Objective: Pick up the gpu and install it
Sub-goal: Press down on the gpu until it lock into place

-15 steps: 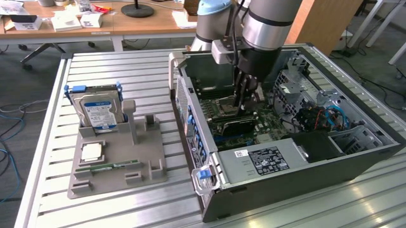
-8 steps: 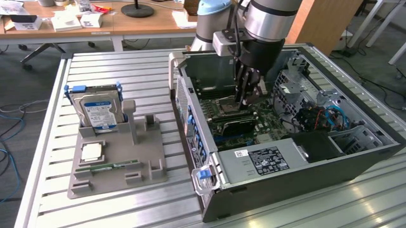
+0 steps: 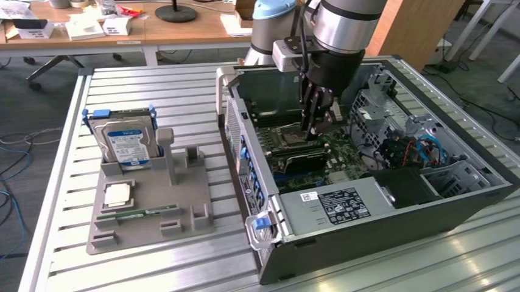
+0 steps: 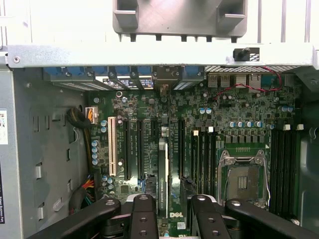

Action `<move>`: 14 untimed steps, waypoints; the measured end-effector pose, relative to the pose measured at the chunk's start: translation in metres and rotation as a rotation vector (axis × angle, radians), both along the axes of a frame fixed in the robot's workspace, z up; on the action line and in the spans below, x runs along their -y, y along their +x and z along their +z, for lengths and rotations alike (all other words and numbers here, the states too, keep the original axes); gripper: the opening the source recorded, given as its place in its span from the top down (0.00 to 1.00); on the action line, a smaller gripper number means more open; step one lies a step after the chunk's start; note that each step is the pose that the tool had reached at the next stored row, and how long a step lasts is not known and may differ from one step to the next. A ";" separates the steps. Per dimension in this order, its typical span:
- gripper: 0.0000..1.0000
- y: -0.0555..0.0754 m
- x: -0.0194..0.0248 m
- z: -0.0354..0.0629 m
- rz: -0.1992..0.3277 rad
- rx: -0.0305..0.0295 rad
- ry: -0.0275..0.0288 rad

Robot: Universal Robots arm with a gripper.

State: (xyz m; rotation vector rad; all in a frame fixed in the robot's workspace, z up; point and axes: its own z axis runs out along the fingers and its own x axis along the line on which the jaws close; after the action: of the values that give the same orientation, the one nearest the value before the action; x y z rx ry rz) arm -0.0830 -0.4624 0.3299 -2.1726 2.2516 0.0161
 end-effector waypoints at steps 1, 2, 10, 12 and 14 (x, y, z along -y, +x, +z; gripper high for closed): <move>0.67 0.000 0.0000 0.0000 0.000 0.0001 0.0000; 0.67 0.000 0.0000 0.0000 0.000 0.0000 0.0000; 0.87 0.000 0.0000 0.0000 0.000 0.0000 0.0000; 0.89 0.000 0.0000 0.0000 0.000 0.0000 0.0000; 0.89 0.000 0.0000 0.0000 0.000 0.0000 0.0000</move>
State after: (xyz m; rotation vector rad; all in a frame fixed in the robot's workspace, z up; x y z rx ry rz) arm -0.0830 -0.4624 0.3299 -2.1726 2.2515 0.0161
